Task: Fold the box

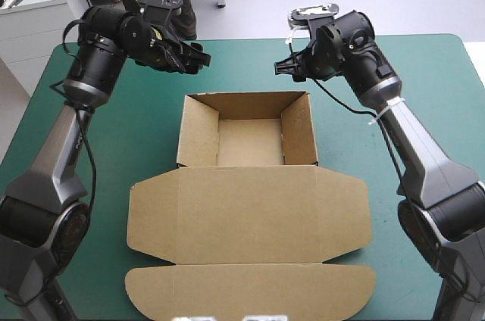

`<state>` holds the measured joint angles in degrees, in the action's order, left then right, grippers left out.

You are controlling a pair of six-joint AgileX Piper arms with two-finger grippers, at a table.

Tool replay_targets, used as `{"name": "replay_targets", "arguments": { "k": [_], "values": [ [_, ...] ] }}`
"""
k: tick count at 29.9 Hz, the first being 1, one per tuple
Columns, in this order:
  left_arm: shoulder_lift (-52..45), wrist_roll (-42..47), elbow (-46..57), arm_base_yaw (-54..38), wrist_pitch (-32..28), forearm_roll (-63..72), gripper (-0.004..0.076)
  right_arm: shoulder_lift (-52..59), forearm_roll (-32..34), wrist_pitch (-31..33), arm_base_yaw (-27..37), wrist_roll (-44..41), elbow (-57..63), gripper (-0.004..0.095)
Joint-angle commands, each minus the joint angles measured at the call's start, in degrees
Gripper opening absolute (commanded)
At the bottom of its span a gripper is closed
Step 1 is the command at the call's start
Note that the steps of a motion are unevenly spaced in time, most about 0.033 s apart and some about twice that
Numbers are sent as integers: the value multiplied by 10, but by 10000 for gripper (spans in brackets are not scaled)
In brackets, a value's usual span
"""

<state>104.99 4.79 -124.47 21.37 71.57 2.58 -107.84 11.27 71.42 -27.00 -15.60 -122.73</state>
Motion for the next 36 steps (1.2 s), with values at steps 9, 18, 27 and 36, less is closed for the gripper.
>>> {"name": "replay_targets", "arguments": {
  "k": [9,18,27,36],
  "values": [
    [-125,-13,-24,3,20,-104,270,80,1,4,-1,5,-19,562],
    [-207,-58,-20,3,20,-102,-10,77,-38,4,-1,6,-19,562],
    [-354,-89,156,3,20,-112,-10,76,-40,4,-1,26,-2,562],
    [-521,-83,457,3,-63,-116,-10,76,-40,4,-1,26,113,562]
  ]
}}
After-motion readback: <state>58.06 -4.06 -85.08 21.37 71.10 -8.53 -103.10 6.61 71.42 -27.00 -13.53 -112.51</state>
